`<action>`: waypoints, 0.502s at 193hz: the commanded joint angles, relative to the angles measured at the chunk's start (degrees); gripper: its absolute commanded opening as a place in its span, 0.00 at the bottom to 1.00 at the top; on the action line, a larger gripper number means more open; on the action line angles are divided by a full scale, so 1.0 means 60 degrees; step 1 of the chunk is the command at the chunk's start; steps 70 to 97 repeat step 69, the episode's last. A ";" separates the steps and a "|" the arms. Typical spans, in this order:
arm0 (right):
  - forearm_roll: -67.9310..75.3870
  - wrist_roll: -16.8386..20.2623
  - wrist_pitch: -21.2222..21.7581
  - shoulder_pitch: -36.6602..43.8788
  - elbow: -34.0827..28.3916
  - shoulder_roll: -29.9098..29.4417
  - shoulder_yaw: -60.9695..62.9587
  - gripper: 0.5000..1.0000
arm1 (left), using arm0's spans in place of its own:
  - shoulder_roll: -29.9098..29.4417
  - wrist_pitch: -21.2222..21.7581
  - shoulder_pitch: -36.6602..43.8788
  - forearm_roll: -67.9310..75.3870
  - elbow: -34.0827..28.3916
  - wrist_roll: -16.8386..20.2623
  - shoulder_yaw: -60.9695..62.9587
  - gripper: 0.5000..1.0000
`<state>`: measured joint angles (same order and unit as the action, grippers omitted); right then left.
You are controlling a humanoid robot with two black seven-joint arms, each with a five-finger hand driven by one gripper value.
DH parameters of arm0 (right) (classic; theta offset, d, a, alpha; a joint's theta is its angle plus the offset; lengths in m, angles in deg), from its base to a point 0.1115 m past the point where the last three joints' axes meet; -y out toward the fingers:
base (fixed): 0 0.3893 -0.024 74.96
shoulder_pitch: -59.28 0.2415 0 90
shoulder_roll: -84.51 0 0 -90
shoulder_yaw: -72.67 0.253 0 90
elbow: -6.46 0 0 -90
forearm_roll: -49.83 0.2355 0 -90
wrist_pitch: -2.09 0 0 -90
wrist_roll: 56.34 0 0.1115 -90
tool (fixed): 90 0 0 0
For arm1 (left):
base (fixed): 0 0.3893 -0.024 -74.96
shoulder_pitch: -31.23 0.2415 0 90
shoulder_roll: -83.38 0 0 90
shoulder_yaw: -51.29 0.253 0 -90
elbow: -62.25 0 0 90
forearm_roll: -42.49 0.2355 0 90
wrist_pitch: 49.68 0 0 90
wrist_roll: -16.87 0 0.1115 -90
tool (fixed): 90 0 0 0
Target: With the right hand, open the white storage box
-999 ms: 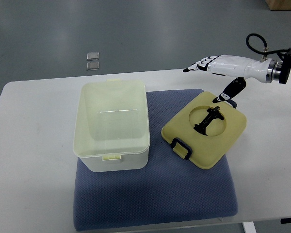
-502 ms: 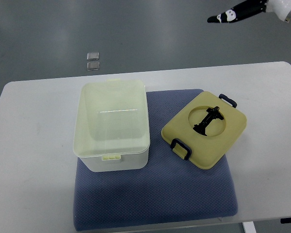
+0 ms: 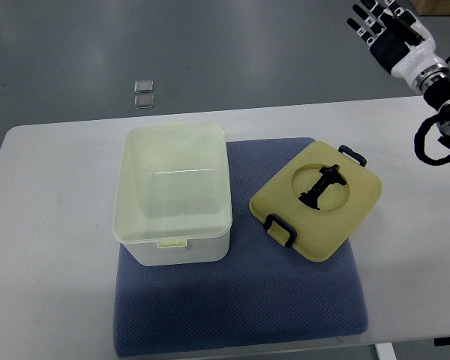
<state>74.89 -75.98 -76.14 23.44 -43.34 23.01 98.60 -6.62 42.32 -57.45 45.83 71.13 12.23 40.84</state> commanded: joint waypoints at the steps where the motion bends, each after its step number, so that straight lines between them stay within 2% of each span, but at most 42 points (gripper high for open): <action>1: 0.0072 -0.0022 0.0206 -0.0735 0.0141 -0.0649 0.0483 0.86 | 0.0000 0.0004 -0.0001 0.0001 -0.0001 -0.0003 0.0000 1.00; 21: -0.0089 -0.0022 0.0528 -0.1496 0.0463 -0.1234 0.1288 0.86 | 0.0000 0.0004 -0.0001 -0.0014 -0.0001 -0.0003 0.0000 1.00; 46: -0.0103 -0.0022 0.0938 -0.1731 0.1107 -0.1601 0.1581 0.86 | 0.0000 0.0004 0.0000 0.0001 -0.0001 -0.0003 0.0000 1.00; 97: -0.0118 -0.0022 0.0997 -0.1760 0.1298 -0.1777 0.1567 0.86 | 0.0000 0.0004 -0.0001 0.0001 0.0014 -0.0003 0.0000 1.00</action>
